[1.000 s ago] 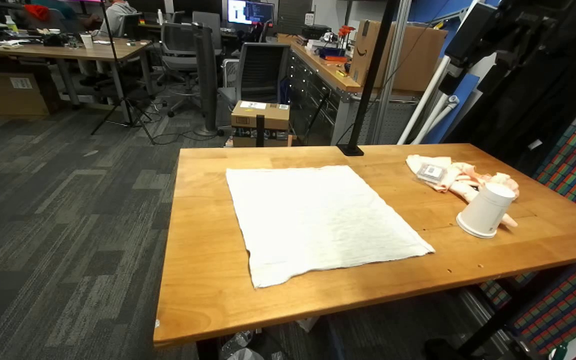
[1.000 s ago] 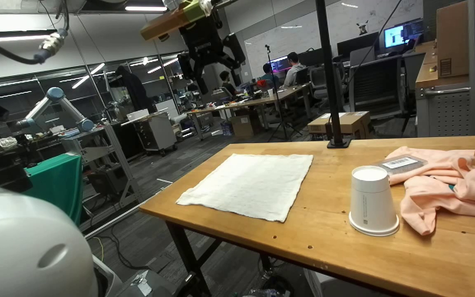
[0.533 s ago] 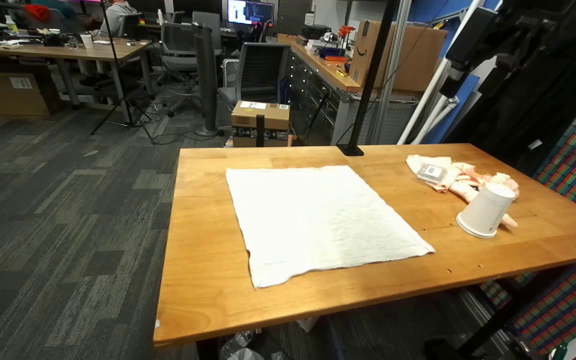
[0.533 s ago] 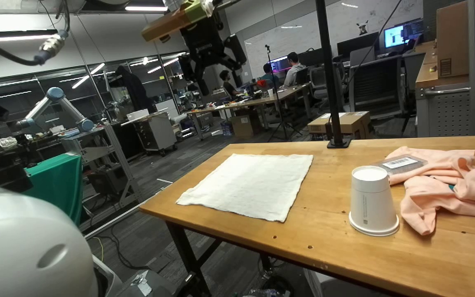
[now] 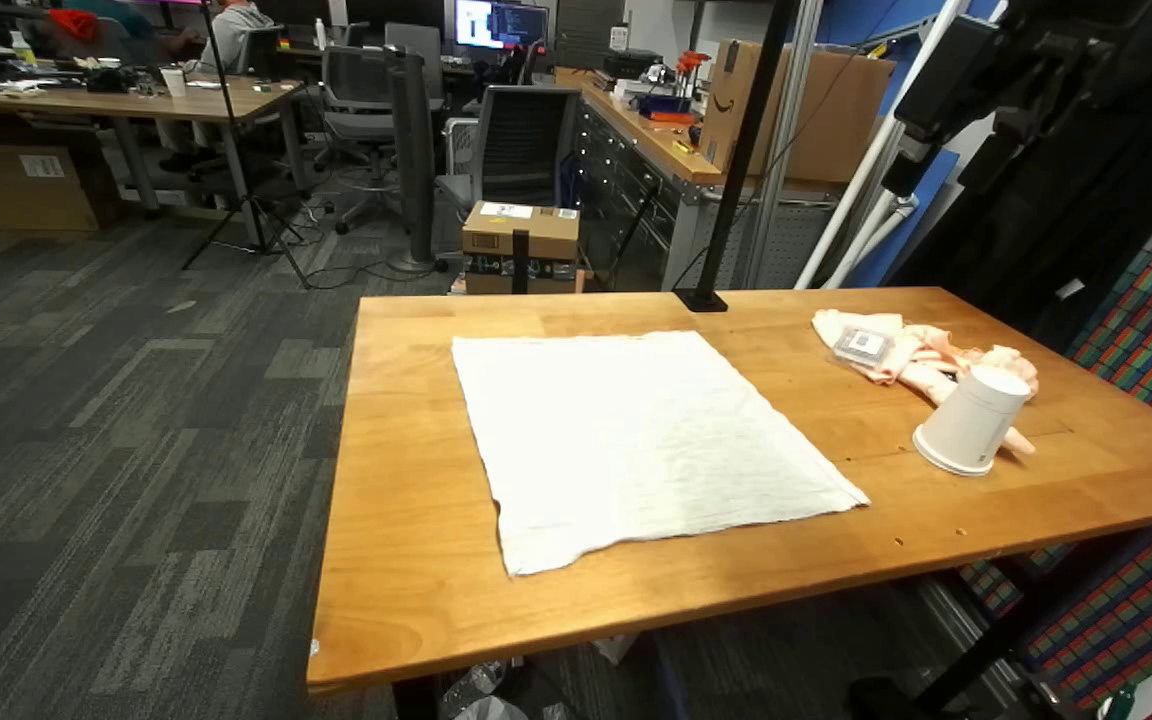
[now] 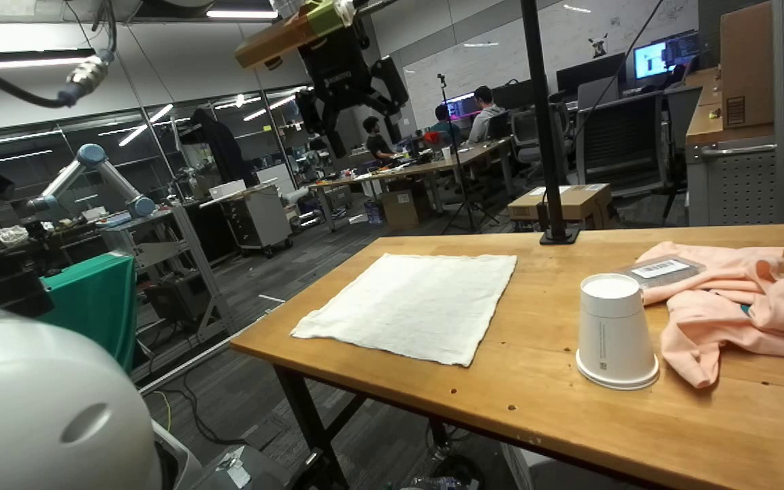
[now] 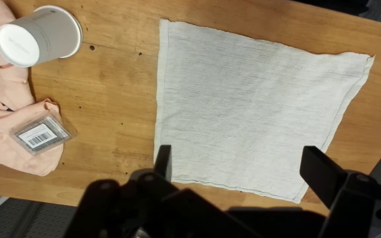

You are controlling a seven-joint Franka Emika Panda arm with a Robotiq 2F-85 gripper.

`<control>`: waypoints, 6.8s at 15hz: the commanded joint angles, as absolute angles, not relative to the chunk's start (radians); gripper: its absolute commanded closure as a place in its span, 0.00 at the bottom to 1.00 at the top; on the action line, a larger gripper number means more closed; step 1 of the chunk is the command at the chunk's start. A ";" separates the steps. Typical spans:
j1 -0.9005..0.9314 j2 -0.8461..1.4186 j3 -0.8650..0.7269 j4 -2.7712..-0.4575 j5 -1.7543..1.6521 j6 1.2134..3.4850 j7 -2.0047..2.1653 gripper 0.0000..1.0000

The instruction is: Fold the white towel

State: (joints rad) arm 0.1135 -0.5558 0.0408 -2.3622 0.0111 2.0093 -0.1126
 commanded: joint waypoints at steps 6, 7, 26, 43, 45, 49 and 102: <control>0.111 -0.555 0.043 -2.360 0.013 2.007 -0.114 0.00; 0.111 -0.555 0.043 -2.360 0.013 2.007 -0.114 0.00; 0.122 -0.314 0.023 -2.444 -0.005 2.193 -0.279 0.00; 0.015 -0.110 -0.009 -2.617 -0.212 2.613 -0.349 0.00; -0.008 -0.111 -0.016 -2.651 -0.284 2.659 -0.314 0.00; -0.049 -0.090 -0.034 -2.700 -0.377 2.740 -0.262 0.00; -0.006 0.009 -0.064 -2.574 -0.435 2.430 0.131 0.92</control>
